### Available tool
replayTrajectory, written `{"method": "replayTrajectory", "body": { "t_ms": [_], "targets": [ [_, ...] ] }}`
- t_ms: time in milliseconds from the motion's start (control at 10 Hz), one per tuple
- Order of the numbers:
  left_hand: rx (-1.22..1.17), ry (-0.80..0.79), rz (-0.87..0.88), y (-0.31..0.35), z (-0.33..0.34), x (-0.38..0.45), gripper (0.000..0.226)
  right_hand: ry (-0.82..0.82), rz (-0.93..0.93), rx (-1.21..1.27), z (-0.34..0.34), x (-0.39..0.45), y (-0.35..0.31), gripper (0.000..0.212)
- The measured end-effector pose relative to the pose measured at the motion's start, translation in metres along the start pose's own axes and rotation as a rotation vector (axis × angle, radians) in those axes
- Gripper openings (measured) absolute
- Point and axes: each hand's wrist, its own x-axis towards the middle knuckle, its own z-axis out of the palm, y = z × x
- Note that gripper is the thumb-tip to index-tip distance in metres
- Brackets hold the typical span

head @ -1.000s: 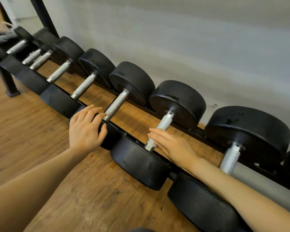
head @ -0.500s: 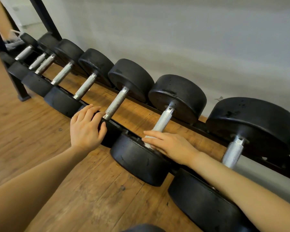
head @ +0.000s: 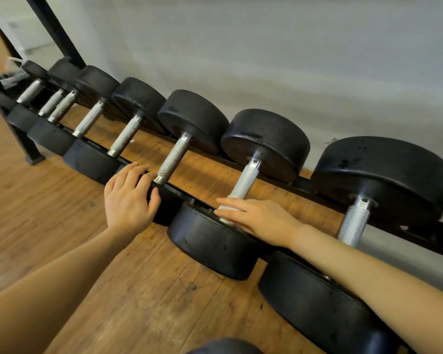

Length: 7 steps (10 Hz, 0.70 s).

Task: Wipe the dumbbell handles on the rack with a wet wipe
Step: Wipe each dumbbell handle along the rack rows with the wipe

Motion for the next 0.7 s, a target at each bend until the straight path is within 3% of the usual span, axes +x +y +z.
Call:
{"method": "replayTrajectory", "body": {
  "t_ms": [100,200,400,500,700],
  "targets": [
    [-0.005,0.002,0.003,0.0000,0.0000,-0.0004,0.043,-0.012,0.004,-0.007,-0.0020,0.0002,-0.0014,0.048],
    [-0.008,0.002,0.004,-0.0001,0.0003,-0.0003,0.043,0.112,0.102,-0.030,-0.0049,0.0007,0.0048,0.046],
    [-0.009,-0.006,-0.005,-0.0008,0.0004,-0.0006,0.045,0.026,0.026,-0.032,0.0038,-0.0009,-0.0003,0.058],
    [-0.011,-0.006,-0.007,-0.0007,-0.0001,-0.0008,0.044,0.103,0.101,-0.038,-0.0006,-0.0006,0.0047,0.057],
    [-0.014,-0.014,-0.010,0.0000,0.0002,-0.0006,0.045,-0.032,0.006,-0.099,0.0005,-0.0015,0.0016,0.071]
  ]
}}
